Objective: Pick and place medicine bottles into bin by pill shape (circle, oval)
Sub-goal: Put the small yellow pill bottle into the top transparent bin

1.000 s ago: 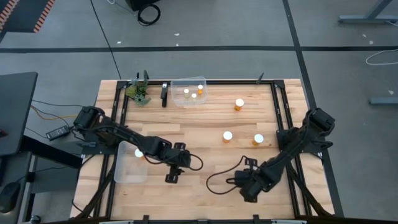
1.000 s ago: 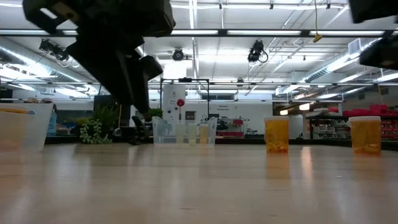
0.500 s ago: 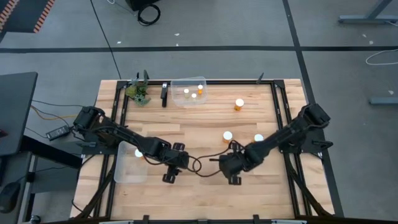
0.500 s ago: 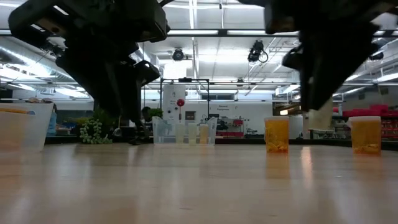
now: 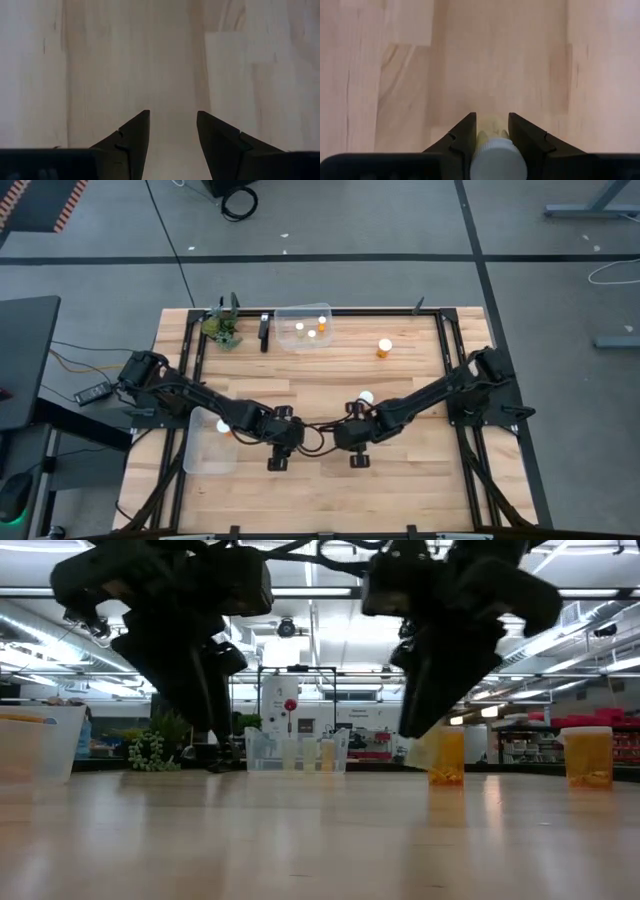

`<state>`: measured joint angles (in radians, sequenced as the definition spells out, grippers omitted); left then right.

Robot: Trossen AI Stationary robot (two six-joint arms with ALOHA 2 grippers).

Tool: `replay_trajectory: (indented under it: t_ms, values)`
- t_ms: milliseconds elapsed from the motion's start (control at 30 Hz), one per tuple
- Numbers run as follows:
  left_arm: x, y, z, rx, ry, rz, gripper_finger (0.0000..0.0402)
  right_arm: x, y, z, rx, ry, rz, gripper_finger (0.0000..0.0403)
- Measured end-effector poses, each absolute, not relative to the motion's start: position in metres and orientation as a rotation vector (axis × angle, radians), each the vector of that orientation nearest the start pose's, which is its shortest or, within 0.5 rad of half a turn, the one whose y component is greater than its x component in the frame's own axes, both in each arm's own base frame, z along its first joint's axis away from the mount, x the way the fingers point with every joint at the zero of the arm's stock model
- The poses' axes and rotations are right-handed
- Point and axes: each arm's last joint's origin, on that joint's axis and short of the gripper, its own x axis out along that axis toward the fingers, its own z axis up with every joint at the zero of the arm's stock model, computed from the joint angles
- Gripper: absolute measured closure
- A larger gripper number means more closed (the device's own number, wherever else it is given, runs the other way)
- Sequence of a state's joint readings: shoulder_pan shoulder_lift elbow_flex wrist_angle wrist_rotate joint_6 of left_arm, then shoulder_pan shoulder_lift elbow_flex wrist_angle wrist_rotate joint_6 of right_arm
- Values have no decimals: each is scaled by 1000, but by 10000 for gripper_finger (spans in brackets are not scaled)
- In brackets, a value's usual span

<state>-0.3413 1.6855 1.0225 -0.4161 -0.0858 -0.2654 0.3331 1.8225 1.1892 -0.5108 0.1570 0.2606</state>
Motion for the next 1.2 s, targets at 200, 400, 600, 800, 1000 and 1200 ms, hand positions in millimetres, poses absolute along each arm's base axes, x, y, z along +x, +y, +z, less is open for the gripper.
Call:
replay_trajectory:
  t_ms: [200, 400, 600, 800, 1000, 1200]
  values:
    - [300, -106, 173, -7, 1165, -65, 230, 361, 118, 158, -117, 1169, 43, 287]
    - [296, -106, 172, -10, 1202, -47, 230, 368, 121, 157, -148, 1168, 62, 287]
    - [298, -107, 173, -17, 1178, -51, 230, 368, 120, 157, -167, 1171, 70, 277]
    - [301, -108, 174, -28, 1140, -60, 230, 368, 120, 158, -165, 1168, 70, 230]
    - [310, -110, 179, -32, 1034, -64, 230, 364, 124, 172, -138, 1139, 62, 187]
    - [319, -111, 185, -10, 908, -25, 223, 349, 133, 190, -173, 1127, 20, 159]
